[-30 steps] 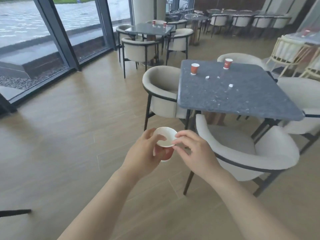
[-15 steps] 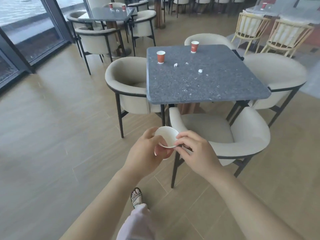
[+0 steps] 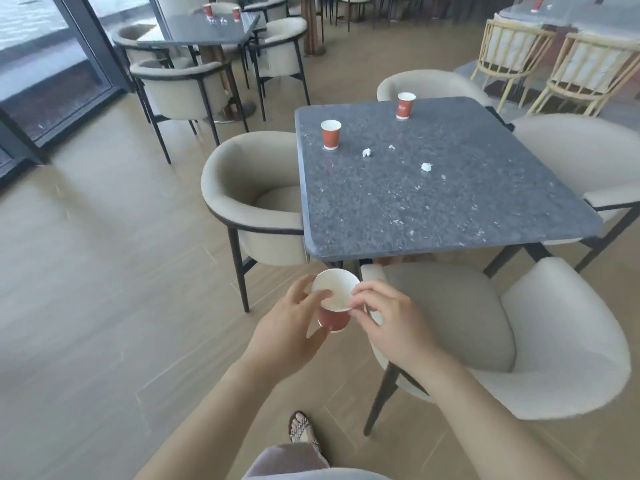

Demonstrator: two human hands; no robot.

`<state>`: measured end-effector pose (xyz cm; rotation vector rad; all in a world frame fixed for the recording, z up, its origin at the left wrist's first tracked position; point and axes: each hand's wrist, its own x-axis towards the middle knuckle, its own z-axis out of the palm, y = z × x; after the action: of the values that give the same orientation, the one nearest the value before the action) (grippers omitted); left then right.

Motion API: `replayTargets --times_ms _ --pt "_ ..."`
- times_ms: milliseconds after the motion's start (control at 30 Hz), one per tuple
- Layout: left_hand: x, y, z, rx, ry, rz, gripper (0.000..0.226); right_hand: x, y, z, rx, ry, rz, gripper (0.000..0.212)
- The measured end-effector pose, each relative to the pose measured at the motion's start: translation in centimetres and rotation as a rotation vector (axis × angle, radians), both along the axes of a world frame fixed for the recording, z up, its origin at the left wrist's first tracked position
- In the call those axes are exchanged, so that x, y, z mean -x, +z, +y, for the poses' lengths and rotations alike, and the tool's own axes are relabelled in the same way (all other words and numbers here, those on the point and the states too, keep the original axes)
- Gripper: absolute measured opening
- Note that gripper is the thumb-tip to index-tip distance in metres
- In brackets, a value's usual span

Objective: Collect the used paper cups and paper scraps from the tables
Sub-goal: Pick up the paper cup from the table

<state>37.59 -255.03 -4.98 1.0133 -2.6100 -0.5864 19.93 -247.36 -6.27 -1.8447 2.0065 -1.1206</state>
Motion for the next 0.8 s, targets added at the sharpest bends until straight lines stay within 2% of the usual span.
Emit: replayTargets --times_ms 300,600,800 --pt "2.7 -0.8 -15.0 -0.027 -0.062 -0.111 0.066 3.4 -2.1 -14.2 -0.077 -0.026 -0.035 0.011" --pt "11.1 -2.0 -28.6 -0.043 -0.166 -0.18 0.064 11.0 -4.3 -26.7 -0.113 -0.105 -0.029 0.011" --pt "18.3 -3.3 -37.0 -0.009 -0.26 -0.367 0.063 17.4 -5.5 -34.0 -0.155 -0.194 -0.058 0.007"
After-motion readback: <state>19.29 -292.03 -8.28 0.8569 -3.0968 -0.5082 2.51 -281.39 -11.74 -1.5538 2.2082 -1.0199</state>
